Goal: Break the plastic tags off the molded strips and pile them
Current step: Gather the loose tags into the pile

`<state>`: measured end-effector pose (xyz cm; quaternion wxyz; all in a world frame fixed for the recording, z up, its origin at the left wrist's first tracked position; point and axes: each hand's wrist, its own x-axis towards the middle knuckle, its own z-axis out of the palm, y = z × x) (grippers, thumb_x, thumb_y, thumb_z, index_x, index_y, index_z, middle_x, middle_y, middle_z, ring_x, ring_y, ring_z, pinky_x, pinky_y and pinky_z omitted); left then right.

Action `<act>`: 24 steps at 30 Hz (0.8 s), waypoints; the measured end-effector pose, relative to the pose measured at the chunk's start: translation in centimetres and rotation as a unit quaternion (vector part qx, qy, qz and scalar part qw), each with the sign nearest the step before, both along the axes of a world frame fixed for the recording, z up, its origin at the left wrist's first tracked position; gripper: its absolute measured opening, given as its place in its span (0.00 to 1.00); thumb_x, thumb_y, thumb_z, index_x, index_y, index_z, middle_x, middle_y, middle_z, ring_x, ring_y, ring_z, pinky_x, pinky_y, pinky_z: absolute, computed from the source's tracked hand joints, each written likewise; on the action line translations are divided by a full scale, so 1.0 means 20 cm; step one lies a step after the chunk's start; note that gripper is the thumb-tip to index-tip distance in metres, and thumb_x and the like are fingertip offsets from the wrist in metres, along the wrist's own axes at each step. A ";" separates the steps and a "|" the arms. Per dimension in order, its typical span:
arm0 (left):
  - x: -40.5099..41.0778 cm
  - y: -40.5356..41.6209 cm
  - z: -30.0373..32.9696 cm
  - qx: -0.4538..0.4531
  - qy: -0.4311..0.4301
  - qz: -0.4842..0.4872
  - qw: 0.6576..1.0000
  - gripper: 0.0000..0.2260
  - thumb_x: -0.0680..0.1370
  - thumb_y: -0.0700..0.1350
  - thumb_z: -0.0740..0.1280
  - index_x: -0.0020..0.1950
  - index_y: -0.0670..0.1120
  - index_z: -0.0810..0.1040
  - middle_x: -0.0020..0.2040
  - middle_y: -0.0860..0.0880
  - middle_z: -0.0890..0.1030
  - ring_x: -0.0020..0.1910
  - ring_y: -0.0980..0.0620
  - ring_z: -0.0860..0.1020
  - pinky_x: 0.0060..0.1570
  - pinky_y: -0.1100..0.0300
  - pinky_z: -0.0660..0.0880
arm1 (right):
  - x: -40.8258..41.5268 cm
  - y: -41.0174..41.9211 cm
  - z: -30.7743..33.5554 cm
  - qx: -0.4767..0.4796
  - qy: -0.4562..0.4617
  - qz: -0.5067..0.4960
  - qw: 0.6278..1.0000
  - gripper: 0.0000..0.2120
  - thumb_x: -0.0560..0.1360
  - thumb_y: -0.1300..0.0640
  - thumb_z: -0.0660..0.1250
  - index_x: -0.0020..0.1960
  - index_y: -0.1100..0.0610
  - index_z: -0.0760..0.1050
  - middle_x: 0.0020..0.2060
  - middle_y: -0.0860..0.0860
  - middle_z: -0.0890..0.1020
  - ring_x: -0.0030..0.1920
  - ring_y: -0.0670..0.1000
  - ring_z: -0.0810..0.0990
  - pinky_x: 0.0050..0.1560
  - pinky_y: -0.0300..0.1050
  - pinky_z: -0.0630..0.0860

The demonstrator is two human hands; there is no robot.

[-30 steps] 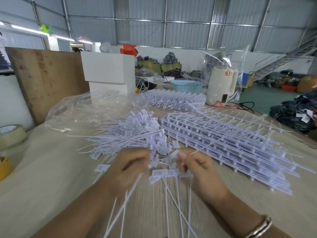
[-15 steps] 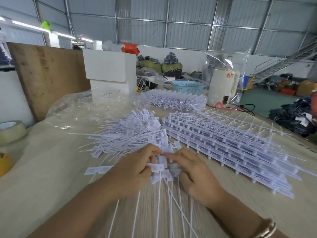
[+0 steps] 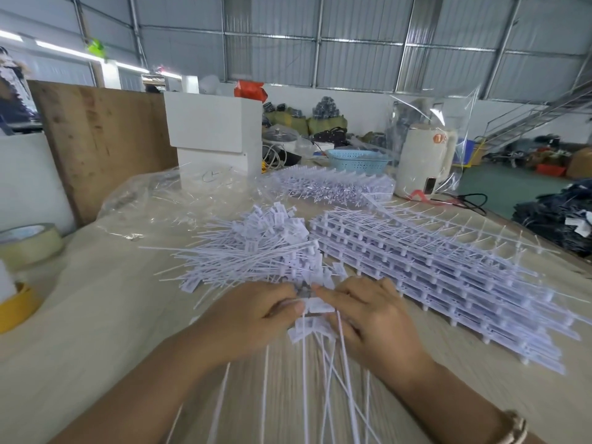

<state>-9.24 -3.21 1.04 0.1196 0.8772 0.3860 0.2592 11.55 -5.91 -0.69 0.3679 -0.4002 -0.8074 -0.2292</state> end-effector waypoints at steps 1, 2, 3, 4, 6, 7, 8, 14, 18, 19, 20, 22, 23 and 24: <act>0.01 0.00 -0.01 0.001 0.002 -0.001 1.000 0.15 0.74 0.59 0.55 0.38 0.50 0.70 0.30 0.53 0.70 0.30 0.57 0.69 0.33 0.59 0.65 | -0.01 0.00 0.00 -0.006 -0.013 -0.008 1.000 0.15 0.76 0.46 0.60 0.55 0.49 0.81 0.37 0.46 0.80 0.36 0.49 0.79 0.38 0.45 0.63; 0.01 0.00 -0.02 0.002 0.001 -0.005 1.000 0.14 0.74 0.59 0.56 0.38 0.50 0.71 0.29 0.54 0.70 0.29 0.58 0.68 0.32 0.61 0.64 | -0.01 0.00 0.00 -0.015 -0.022 -0.014 1.000 0.15 0.75 0.45 0.60 0.53 0.49 0.82 0.36 0.45 0.80 0.36 0.47 0.78 0.38 0.45 0.63; 0.01 0.00 -0.02 -0.002 -0.005 -0.014 1.000 0.13 0.75 0.59 0.56 0.38 0.51 0.70 0.29 0.54 0.69 0.29 0.58 0.68 0.32 0.62 0.63 | -0.02 0.00 0.00 -0.032 -0.019 -0.016 0.999 0.16 0.75 0.43 0.60 0.52 0.48 0.82 0.36 0.43 0.79 0.36 0.46 0.77 0.38 0.44 0.62; 0.02 -0.01 -0.02 -0.010 -0.018 -0.026 0.999 0.12 0.75 0.58 0.57 0.38 0.52 0.69 0.29 0.55 0.69 0.29 0.59 0.67 0.32 0.63 0.62 | -0.01 -0.01 0.00 -0.057 -0.006 -0.008 0.998 0.16 0.75 0.43 0.59 0.52 0.48 0.82 0.36 0.42 0.79 0.36 0.45 0.77 0.39 0.43 0.61; 0.01 -0.01 -0.01 -0.024 -0.043 -0.049 0.998 0.11 0.76 0.57 0.59 0.37 0.54 0.68 0.29 0.56 0.68 0.29 0.59 0.66 0.31 0.64 0.60 | -0.01 -0.01 0.00 -0.117 0.042 0.033 0.992 0.17 0.76 0.42 0.57 0.51 0.46 0.82 0.36 0.42 0.80 0.37 0.44 0.77 0.41 0.43 0.62; 0.01 -0.01 -0.01 -0.024 -0.047 -0.059 0.997 0.11 0.76 0.56 0.59 0.36 0.54 0.68 0.30 0.56 0.68 0.29 0.58 0.66 0.30 0.65 0.59 | -0.01 -0.01 0.00 -0.148 0.075 0.062 0.984 0.16 0.77 0.42 0.57 0.49 0.45 0.82 0.35 0.43 0.80 0.37 0.44 0.77 0.43 0.44 0.64; 0.02 -0.01 -0.01 -0.017 -0.045 -0.067 0.997 0.11 0.77 0.56 0.59 0.36 0.55 0.66 0.30 0.56 0.68 0.29 0.58 0.65 0.30 0.64 0.59 | -0.01 -0.01 0.00 -0.181 0.115 0.097 0.972 0.16 0.77 0.42 0.57 0.45 0.45 0.82 0.34 0.43 0.79 0.37 0.44 0.77 0.45 0.47 0.67; 0.01 -0.02 0.01 -0.041 -0.045 -0.086 0.994 0.13 0.77 0.54 0.60 0.34 0.53 0.65 0.29 0.56 0.66 0.28 0.58 0.63 0.30 0.65 0.57 | -0.02 0.00 0.00 -0.263 0.187 0.171 0.931 0.14 0.78 0.48 0.58 0.36 0.46 0.77 0.28 0.37 0.75 0.32 0.37 0.75 0.42 0.42 0.66; -0.01 -0.03 0.03 -0.084 -0.082 -0.120 0.986 0.15 0.77 0.54 0.61 0.32 0.51 0.65 0.26 0.56 0.64 0.26 0.60 0.61 0.29 0.67 0.56 | -0.03 -0.01 0.00 -0.243 0.204 0.216 0.924 0.09 0.78 0.53 0.62 0.41 0.49 0.77 0.30 0.46 0.79 0.32 0.37 0.76 0.40 0.35 0.70; -0.02 -0.03 0.03 -0.093 -0.090 -0.132 0.983 0.15 0.76 0.55 0.61 0.32 0.52 0.65 0.26 0.56 0.63 0.26 0.60 0.61 0.29 0.66 0.56 | -0.04 -0.01 0.01 -0.238 0.205 0.228 0.921 0.08 0.78 0.53 0.62 0.41 0.48 0.77 0.30 0.47 0.79 0.32 0.37 0.76 0.39 0.33 0.71; -0.02 -0.03 0.04 -0.099 -0.096 -0.141 0.980 0.14 0.75 0.56 0.60 0.32 0.53 0.65 0.26 0.56 0.63 0.26 0.60 0.60 0.29 0.65 0.56 | -0.04 -0.01 0.01 -0.238 0.207 0.238 0.919 0.09 0.78 0.53 0.62 0.41 0.49 0.78 0.30 0.48 0.79 0.32 0.37 0.76 0.39 0.33 0.71; -0.03 -0.04 0.05 -0.110 -0.097 -0.156 0.977 0.13 0.75 0.56 0.59 0.31 0.55 0.65 0.26 0.56 0.63 0.26 0.60 0.60 0.29 0.65 0.56 | -0.05 -0.01 0.00 -0.255 0.215 0.253 0.908 0.12 0.77 0.53 0.61 0.41 0.55 0.81 0.28 0.49 0.80 0.32 0.40 0.77 0.39 0.34 0.72; -0.03 -0.04 0.05 -0.113 -0.097 -0.160 0.976 0.13 0.75 0.56 0.59 0.31 0.56 0.66 0.26 0.56 0.63 0.26 0.60 0.60 0.29 0.66 0.56 | -0.04 -0.01 0.00 -0.263 0.218 0.260 0.904 0.14 0.77 0.53 0.62 0.42 0.59 0.82 0.28 0.50 0.80 0.31 0.41 0.78 0.39 0.35 0.72; -0.03 -0.04 0.05 -0.115 -0.098 -0.163 0.975 0.13 0.75 0.55 0.60 0.30 0.55 0.65 0.26 0.56 0.63 0.26 0.59 0.60 0.30 0.65 0.56 | -0.04 0.00 0.00 -0.266 0.219 0.266 0.900 0.15 0.78 0.54 0.62 0.42 0.61 0.82 0.28 0.51 0.80 0.31 0.42 0.78 0.38 0.35 0.72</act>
